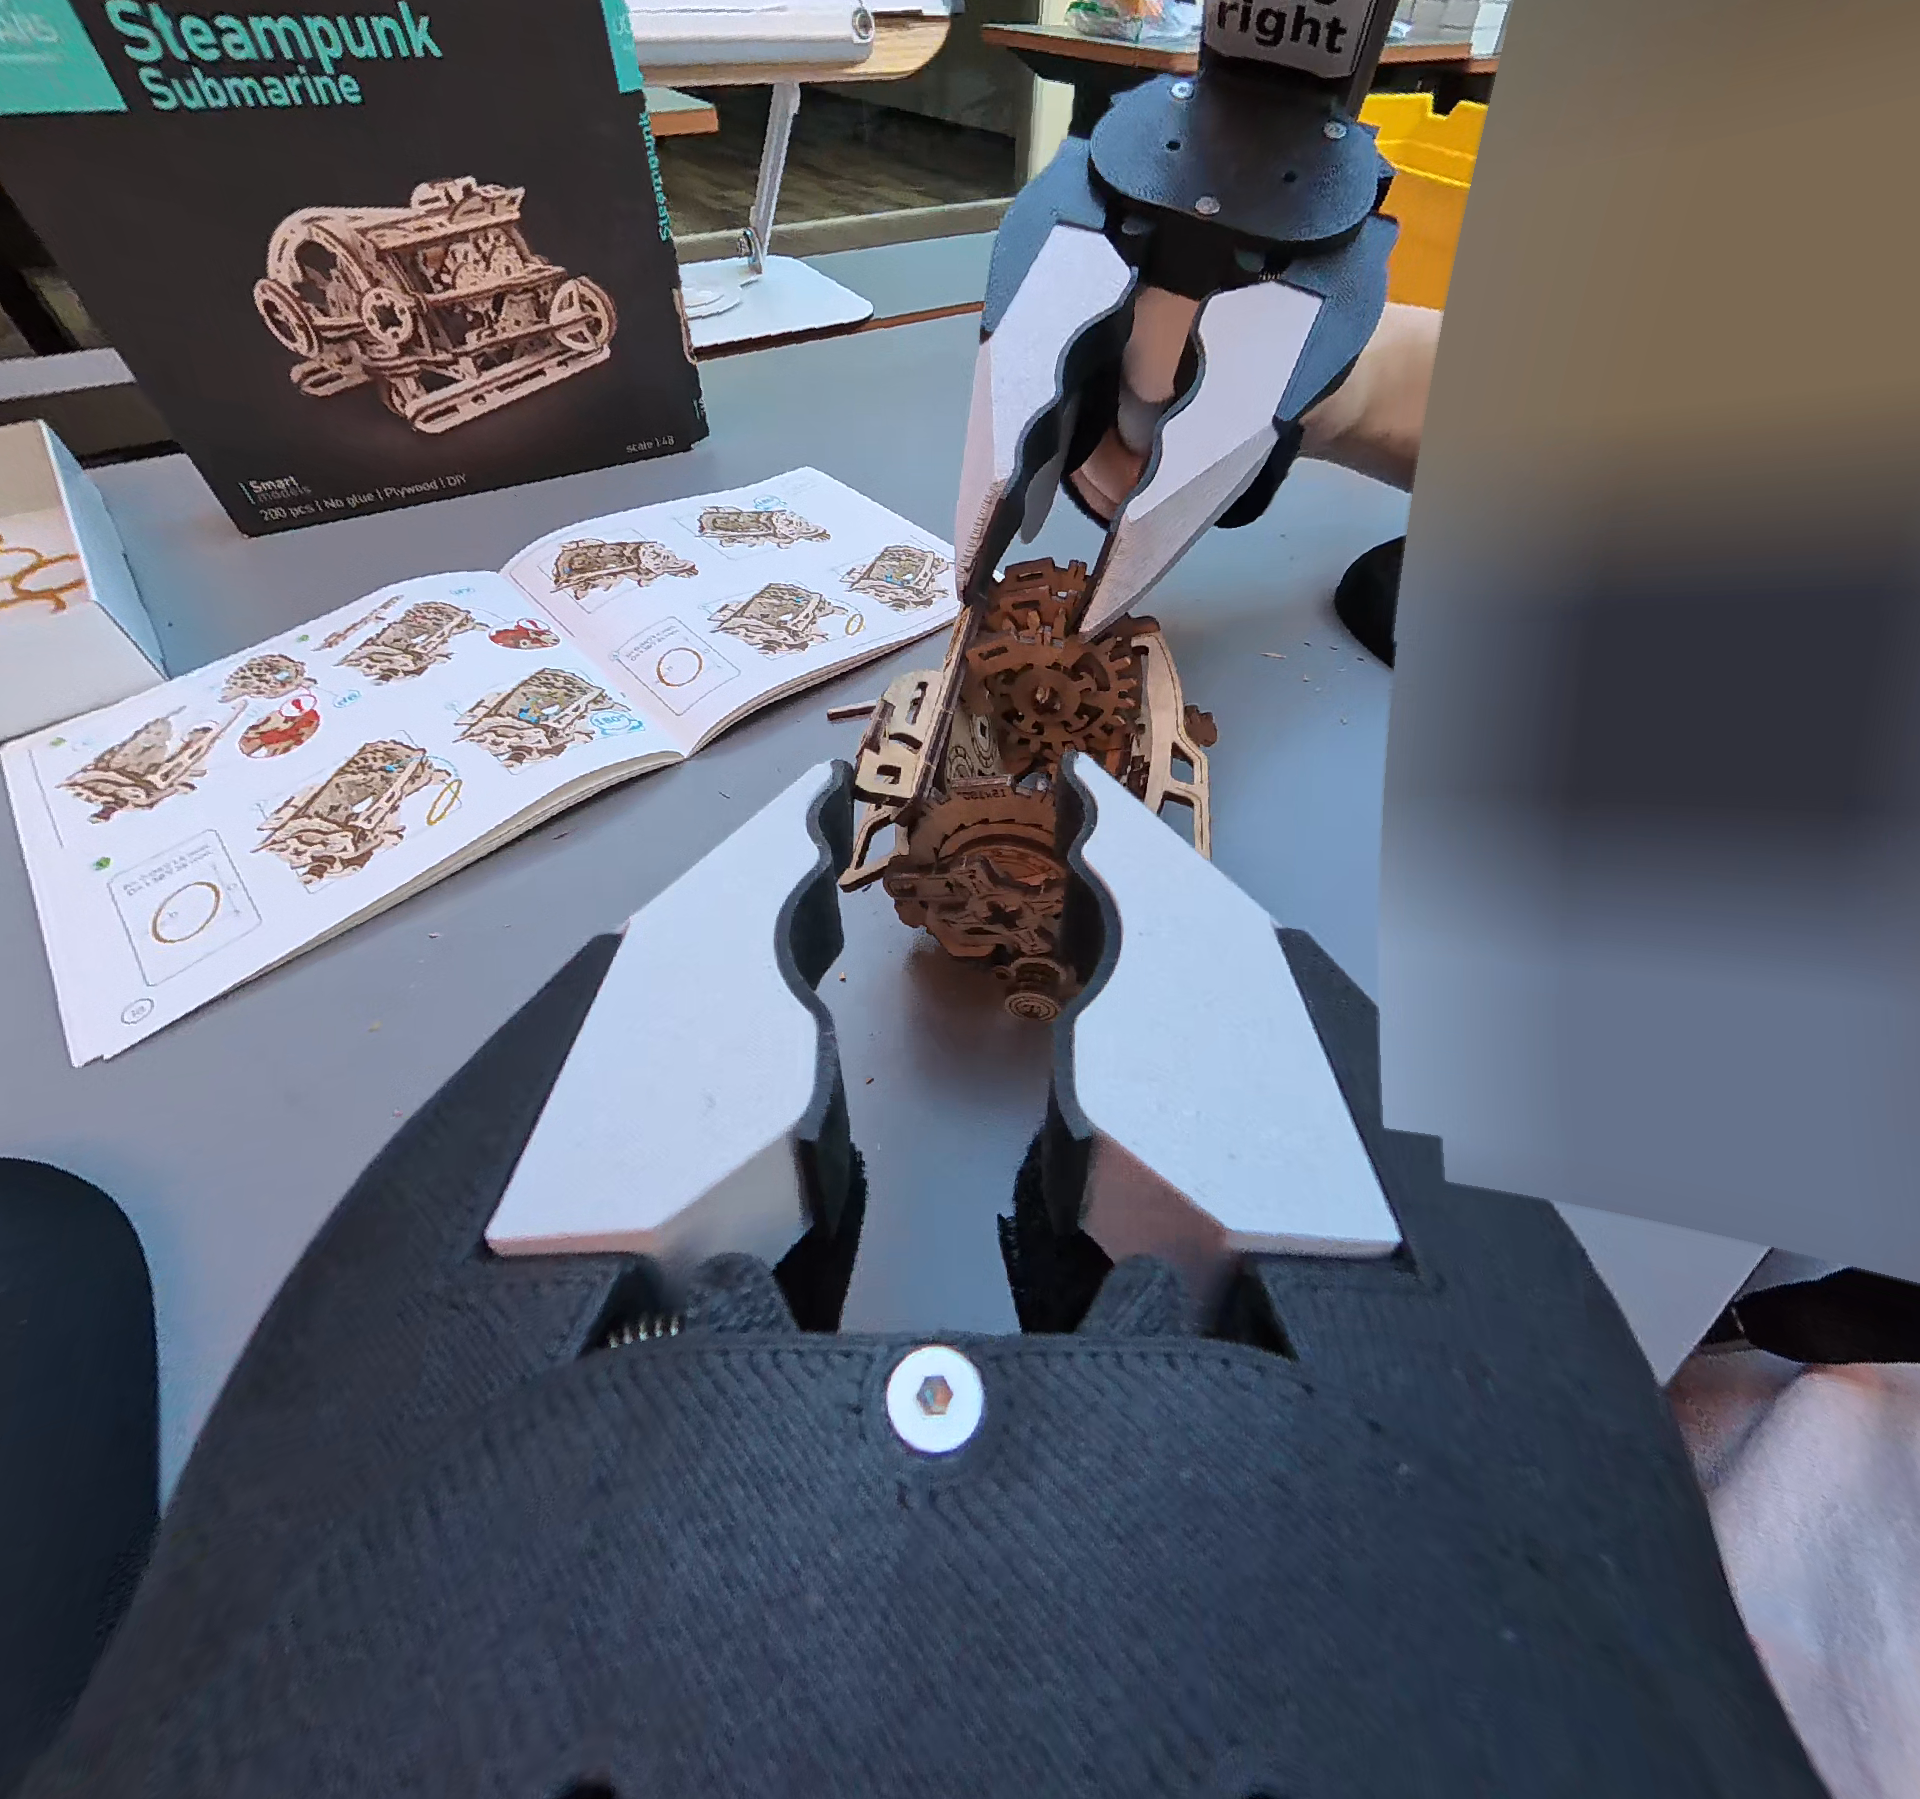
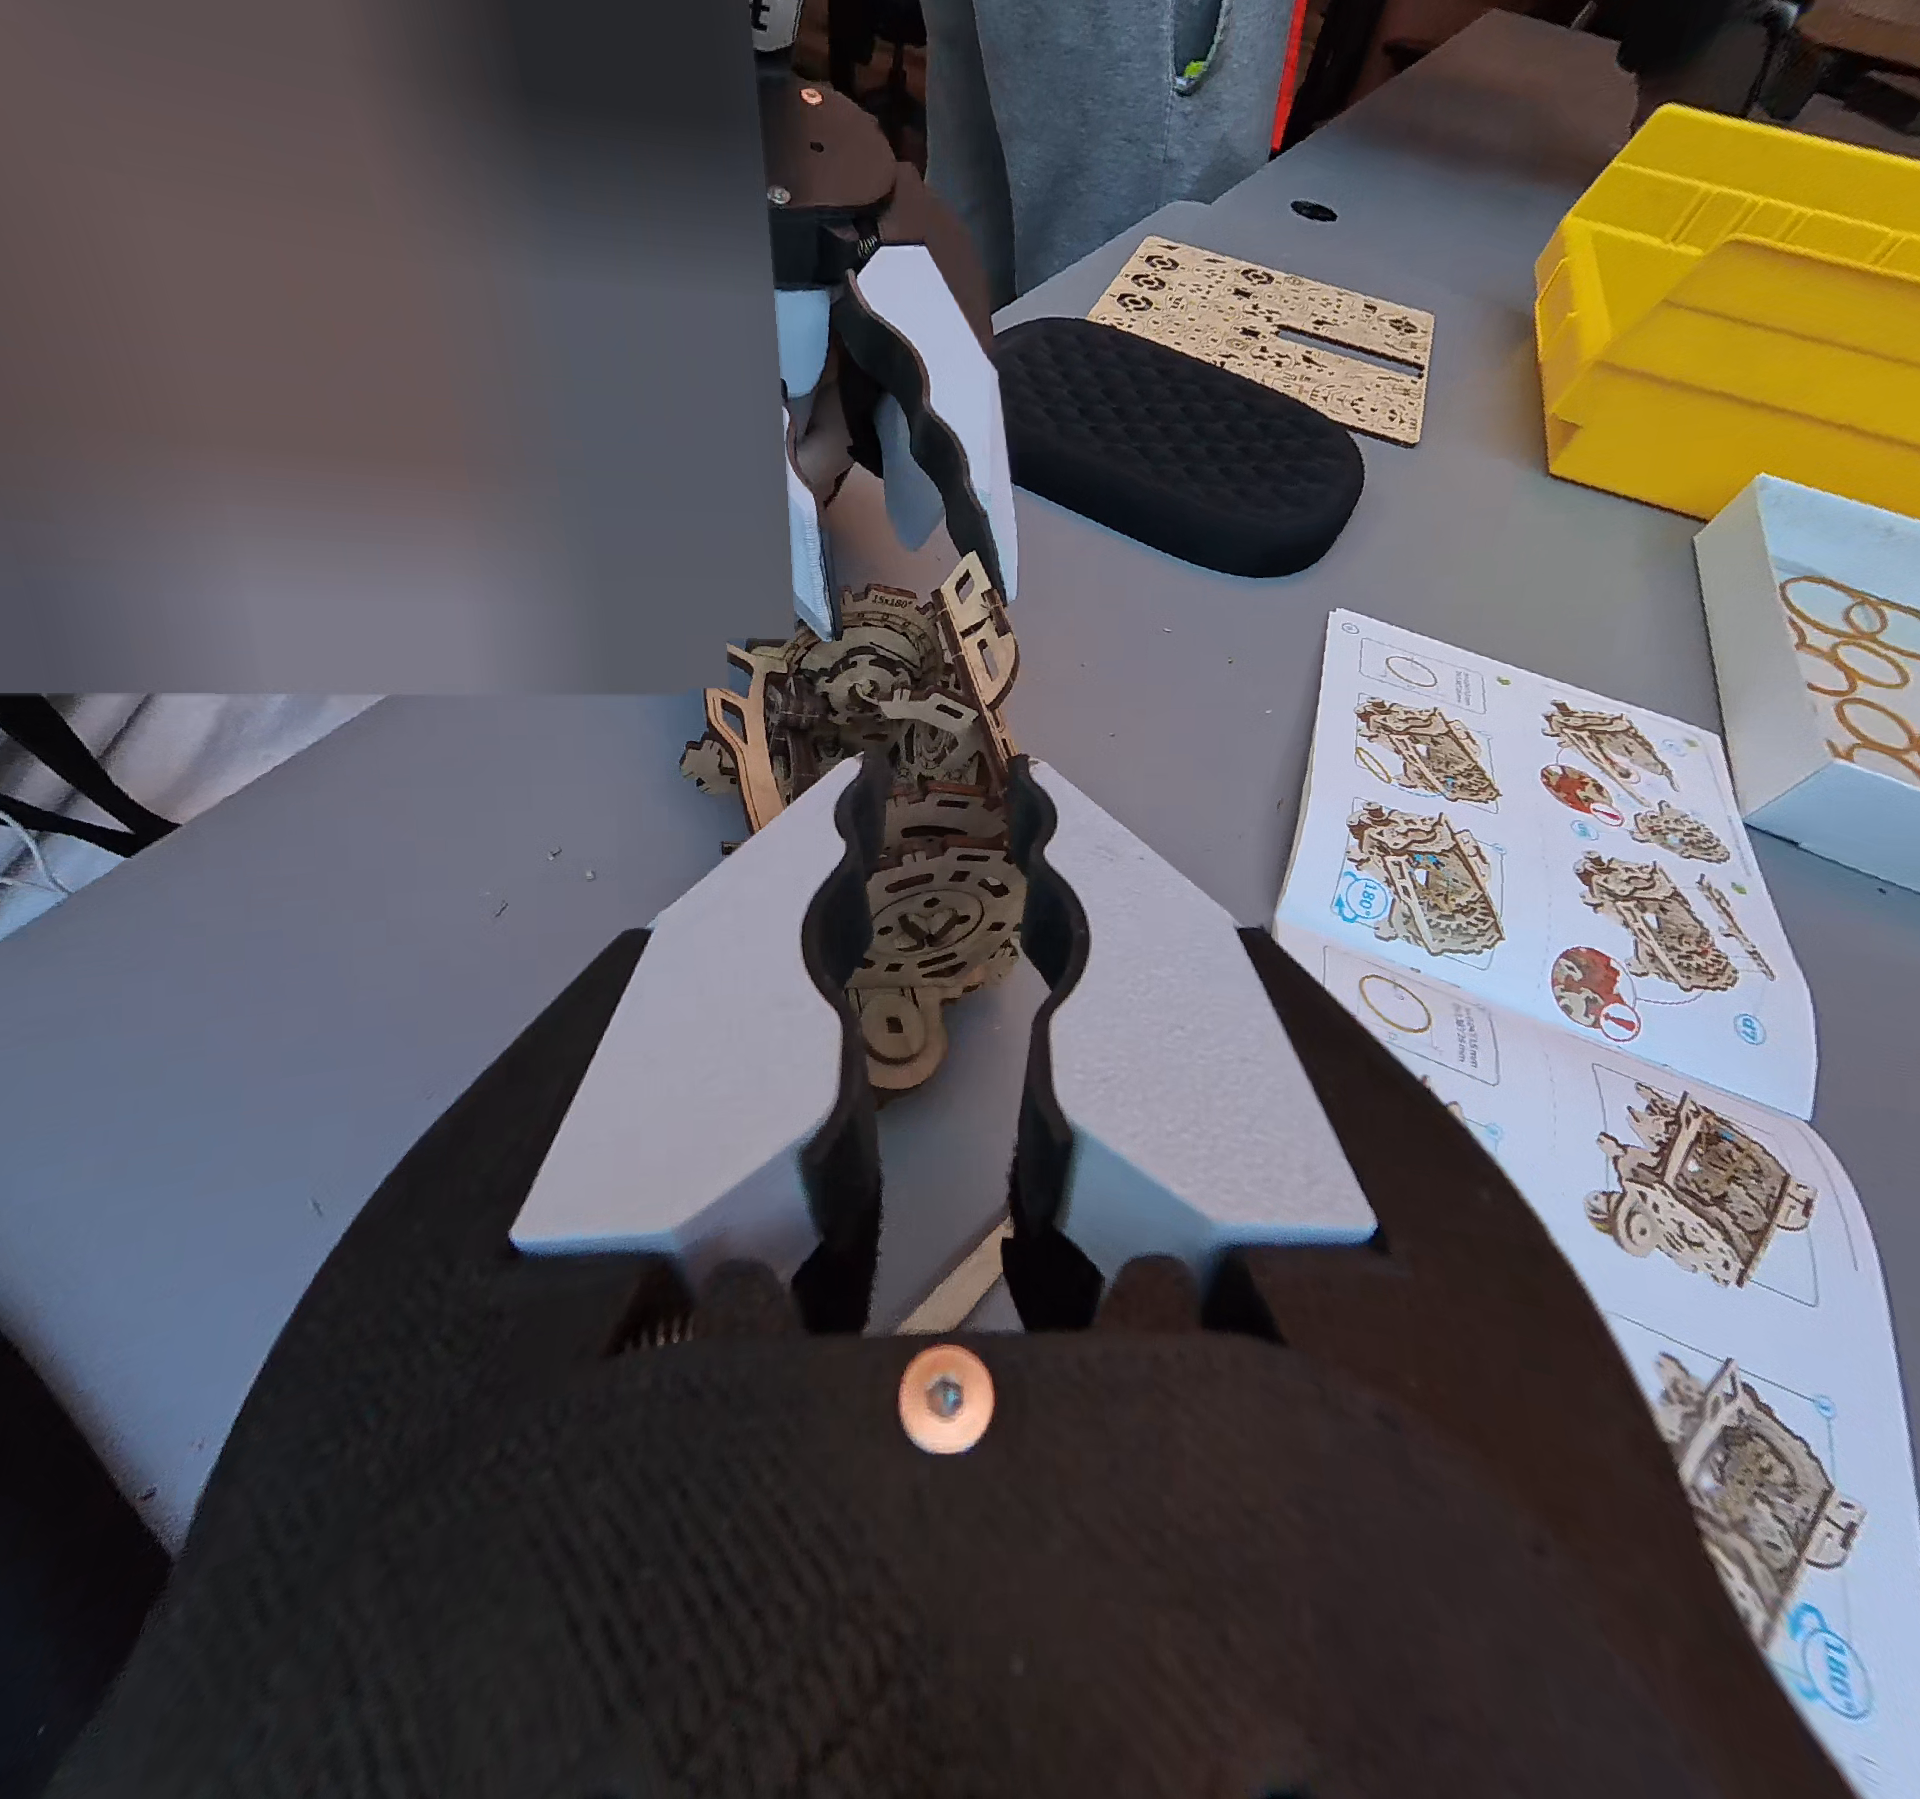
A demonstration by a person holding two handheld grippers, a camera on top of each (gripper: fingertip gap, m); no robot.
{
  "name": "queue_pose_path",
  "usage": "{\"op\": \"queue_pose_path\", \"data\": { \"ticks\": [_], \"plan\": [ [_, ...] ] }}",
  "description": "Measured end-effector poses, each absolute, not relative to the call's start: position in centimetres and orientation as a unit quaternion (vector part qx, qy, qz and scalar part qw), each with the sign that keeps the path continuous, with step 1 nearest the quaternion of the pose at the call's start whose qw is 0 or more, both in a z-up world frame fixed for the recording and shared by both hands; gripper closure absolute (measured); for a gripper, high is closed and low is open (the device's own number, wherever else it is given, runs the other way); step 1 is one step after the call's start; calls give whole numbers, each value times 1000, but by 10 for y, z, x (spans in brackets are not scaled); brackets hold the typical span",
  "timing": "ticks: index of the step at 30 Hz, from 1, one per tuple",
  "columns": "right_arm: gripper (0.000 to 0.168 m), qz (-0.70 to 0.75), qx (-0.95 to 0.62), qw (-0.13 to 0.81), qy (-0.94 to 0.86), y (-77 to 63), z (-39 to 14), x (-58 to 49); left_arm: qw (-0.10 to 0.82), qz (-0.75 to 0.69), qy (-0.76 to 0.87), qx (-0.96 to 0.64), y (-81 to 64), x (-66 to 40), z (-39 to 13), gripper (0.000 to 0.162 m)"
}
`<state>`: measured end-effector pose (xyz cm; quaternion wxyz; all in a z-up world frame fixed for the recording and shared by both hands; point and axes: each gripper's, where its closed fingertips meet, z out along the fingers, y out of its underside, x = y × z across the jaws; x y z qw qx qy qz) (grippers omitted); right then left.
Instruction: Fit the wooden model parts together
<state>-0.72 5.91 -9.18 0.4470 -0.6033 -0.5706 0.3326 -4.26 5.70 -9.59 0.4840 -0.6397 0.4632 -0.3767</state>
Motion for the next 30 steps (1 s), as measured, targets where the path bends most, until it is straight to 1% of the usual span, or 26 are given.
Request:
{"op": "queue_pose_path", "data": {
  "ticks": [6, 9, 11, 18, 30],
  "plan": [
    [146, 333, -603, 453, -566, 65, -91, -4, 459, -407, 443, -653, 63, -40, -97, 125],
    [141, 342, -612, 444, -558, 66, -91, -3, 458, -407, 451, -649, 62, -39, -96, 125],
    [137, 352, -620, 435, -550, 66, -92, -3, 461, -402, 457, -646, 61, -39, -96, 125],
    [139, 390, -632, 393, -542, 59, -94, -4, 499, -361, 491, -616, 54, -40, -95, 127],
    [143, 297, -585, 453, -603, 54, -92, -6, 486, -379, 486, -619, 54, -41, -95, 127]
  ]
}}
